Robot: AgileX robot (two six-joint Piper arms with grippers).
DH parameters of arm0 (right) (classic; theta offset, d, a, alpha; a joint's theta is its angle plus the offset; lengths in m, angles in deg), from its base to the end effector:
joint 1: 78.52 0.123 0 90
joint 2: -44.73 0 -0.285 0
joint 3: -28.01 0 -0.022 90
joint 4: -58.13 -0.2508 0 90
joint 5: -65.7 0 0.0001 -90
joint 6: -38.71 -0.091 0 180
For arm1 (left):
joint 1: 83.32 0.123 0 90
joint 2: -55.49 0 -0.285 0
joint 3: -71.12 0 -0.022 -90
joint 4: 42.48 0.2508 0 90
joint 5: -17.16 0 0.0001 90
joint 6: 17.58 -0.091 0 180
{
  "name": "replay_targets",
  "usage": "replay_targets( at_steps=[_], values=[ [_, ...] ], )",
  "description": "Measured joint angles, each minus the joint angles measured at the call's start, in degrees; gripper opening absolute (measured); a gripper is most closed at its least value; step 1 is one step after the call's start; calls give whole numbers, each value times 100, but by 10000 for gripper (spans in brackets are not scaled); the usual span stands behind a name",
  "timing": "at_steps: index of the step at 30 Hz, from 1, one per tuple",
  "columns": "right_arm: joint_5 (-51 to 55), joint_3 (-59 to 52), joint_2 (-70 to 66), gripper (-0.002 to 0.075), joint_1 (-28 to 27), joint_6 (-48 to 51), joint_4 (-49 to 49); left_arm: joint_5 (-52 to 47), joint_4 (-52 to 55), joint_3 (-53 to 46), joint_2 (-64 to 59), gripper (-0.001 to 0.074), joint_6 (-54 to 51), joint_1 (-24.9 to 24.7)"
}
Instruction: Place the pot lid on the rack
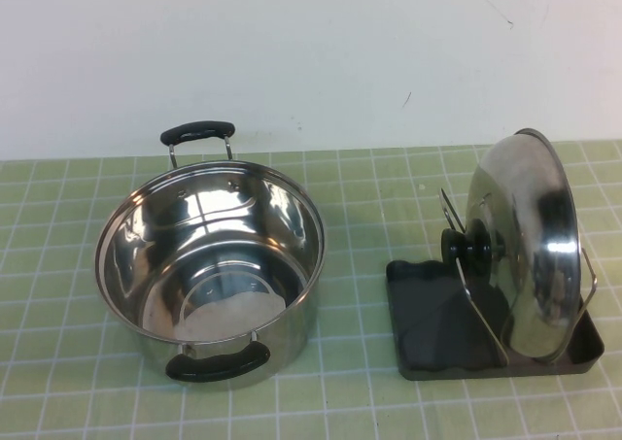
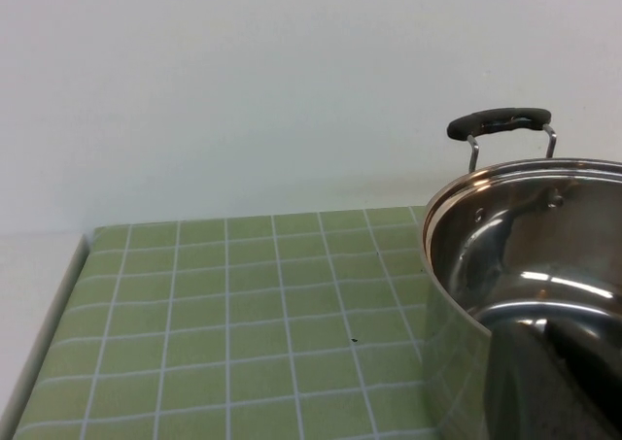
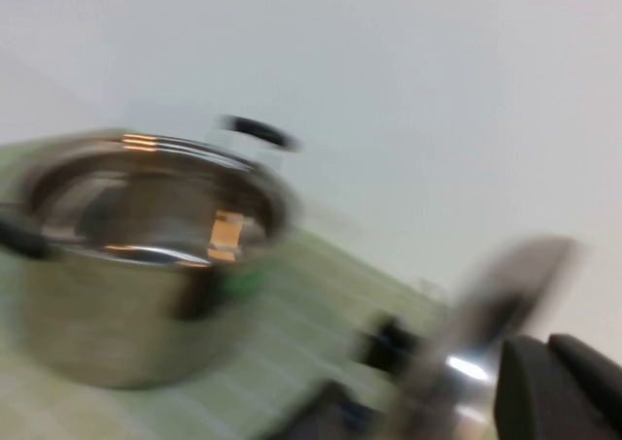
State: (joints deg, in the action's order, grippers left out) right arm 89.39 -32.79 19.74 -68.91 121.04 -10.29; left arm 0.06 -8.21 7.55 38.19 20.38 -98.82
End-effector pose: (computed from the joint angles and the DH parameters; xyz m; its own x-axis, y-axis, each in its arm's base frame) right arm 0.0675 0.0460 0.2764 0.0591 -0.2444 -0.9679 -0.5254 0.8168 -0.2383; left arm 0.0632 -0.0018 0.2612 -0.0948 -0.0609 -0.9936 0.0969 0.9928 -0.0701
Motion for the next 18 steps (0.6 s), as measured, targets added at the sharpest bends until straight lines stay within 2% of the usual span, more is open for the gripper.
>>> replay_targets(
  at_steps=[2,4,7,9,12,18],
  values=[
    [-865,-274,120,-1,0,-199,324,-13,0,0,0,2,0,0],
    [-1733,-676,378,-1,-13,-1217,1583,-13,-2,0,0,2,0,0],
    [-2312,-1322,826,-1,-133,-4374,4281,-13,-13,0,0,2,0,0],
    [-1944,-1610,1149,-1,-318,-6153,5917,-24,-13,0,0,1,0,0],
    [-1175,-1789,1536,-1,-503,-7207,6775,-24,-13,0,0,2,0,0],
    [-532,-1811,1771,-1,-880,-7590,7407,-24,-13,0,0,2,0,0]
  ],
)
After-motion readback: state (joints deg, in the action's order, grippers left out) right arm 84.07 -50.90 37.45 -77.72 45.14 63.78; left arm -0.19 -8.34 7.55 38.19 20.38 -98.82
